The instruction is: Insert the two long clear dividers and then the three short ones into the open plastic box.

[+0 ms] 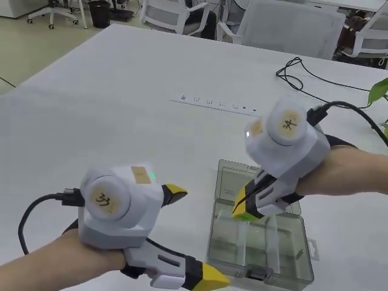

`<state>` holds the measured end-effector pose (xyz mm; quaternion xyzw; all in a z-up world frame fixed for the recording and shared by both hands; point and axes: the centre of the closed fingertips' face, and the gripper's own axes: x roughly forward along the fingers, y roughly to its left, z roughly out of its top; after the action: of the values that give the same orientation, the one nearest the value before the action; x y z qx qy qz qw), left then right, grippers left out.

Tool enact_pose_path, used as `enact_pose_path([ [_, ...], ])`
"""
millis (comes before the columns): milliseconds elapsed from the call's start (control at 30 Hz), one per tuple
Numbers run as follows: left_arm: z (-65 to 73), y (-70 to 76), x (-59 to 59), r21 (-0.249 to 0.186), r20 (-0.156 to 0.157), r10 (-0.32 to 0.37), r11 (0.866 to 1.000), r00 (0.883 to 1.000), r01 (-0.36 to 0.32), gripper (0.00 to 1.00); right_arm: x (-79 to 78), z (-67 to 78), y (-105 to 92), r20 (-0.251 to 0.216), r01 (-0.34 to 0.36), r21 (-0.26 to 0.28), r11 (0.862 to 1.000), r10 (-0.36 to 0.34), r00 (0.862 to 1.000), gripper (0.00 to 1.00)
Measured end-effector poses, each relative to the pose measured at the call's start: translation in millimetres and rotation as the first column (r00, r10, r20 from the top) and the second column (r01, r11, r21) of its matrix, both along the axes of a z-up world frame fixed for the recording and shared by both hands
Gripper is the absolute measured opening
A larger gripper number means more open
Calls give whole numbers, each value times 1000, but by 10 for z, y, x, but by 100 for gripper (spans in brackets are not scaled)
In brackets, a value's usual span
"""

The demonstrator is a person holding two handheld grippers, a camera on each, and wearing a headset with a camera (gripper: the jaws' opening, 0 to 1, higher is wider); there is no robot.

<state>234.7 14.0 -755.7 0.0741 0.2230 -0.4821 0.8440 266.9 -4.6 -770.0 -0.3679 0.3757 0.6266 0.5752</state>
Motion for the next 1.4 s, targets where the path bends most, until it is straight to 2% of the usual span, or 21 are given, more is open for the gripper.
enact_pose_path([
  [467, -17, 7, -14, 1, -8, 2, 1000, 1000, -2, 95, 1, -99, 10, -5, 14, 6, 1000, -14, 1000, 2],
  [933, -24, 18, -14, 1, -11, 5, 1000, 1000, -5, 94, -14, -279, 19, -22, 21, -14, 1000, -21, 1000, 2],
  [1400, -21, 7, -10, -2, -10, 1, 1000, 1000, -1, 94, -12, -331, 22, -23, 22, -30, 999, -23, 999, 2],
])
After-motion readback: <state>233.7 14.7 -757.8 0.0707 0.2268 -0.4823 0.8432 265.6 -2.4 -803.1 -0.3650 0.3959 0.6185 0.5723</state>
